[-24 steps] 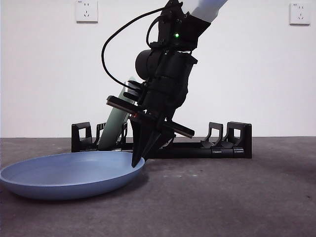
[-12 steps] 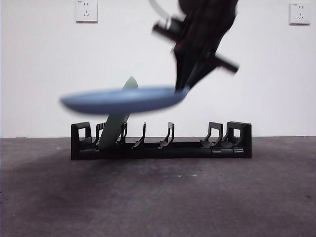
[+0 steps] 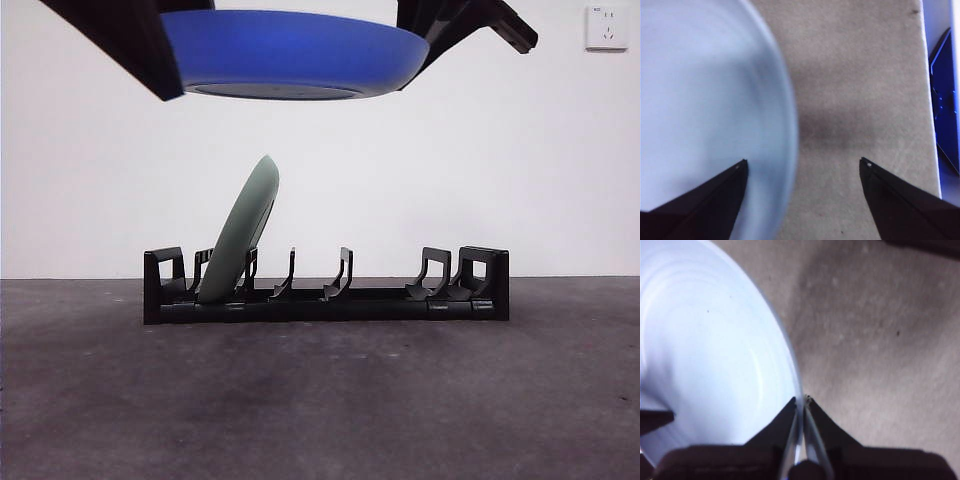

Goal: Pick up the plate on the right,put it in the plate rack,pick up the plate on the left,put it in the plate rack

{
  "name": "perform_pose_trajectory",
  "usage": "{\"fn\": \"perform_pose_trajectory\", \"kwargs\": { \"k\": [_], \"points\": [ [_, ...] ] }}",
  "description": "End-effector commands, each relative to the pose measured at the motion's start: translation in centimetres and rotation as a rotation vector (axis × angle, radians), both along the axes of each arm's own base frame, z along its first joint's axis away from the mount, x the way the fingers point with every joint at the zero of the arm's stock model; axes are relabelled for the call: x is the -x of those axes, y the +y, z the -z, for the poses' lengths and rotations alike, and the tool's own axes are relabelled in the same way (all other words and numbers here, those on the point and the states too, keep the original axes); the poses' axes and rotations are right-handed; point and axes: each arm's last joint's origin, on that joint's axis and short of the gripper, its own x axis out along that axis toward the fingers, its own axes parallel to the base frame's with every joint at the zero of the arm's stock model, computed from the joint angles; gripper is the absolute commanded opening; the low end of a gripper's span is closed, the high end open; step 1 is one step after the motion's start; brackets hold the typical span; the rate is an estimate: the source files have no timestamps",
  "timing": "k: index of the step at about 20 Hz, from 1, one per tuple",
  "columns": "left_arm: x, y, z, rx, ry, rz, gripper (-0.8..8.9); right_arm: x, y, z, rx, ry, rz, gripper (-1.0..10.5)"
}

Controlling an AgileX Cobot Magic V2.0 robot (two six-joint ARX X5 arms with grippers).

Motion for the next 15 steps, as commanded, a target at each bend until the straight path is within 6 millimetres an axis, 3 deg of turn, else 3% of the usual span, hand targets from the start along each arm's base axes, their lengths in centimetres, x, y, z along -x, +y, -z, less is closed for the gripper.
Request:
{"fn": "perform_pose_trajectory", "kwargs": {
  "k": [1, 3, 5, 15],
  "points": [
    [-0.13, -0.33, -0.08, 0.018, -0.02, 0.01, 3.39, 0.03, 0.06, 0.33, 0.002, 0.013, -0.02, -0.1],
    [-0.2, -0.41, -0.16, 0.028, -0.032, 0.006, 1.48, 0.01, 0.07, 0.32, 0.0, 0.011, -0.02, -0.1],
    [-0.2, -0.41, -0.15, 0.027, -0.032, 0.006, 0.53, 0.0, 0.06, 0.32, 0.0, 0.01, -0.019, -0.1],
    [-0.15, -0.4, -0.13, 0.031, -0.019, 0.015, -0.08, -0.18, 0.15, 0.26, -0.008, -0.009, -0.018, -0.1]
  ]
}}
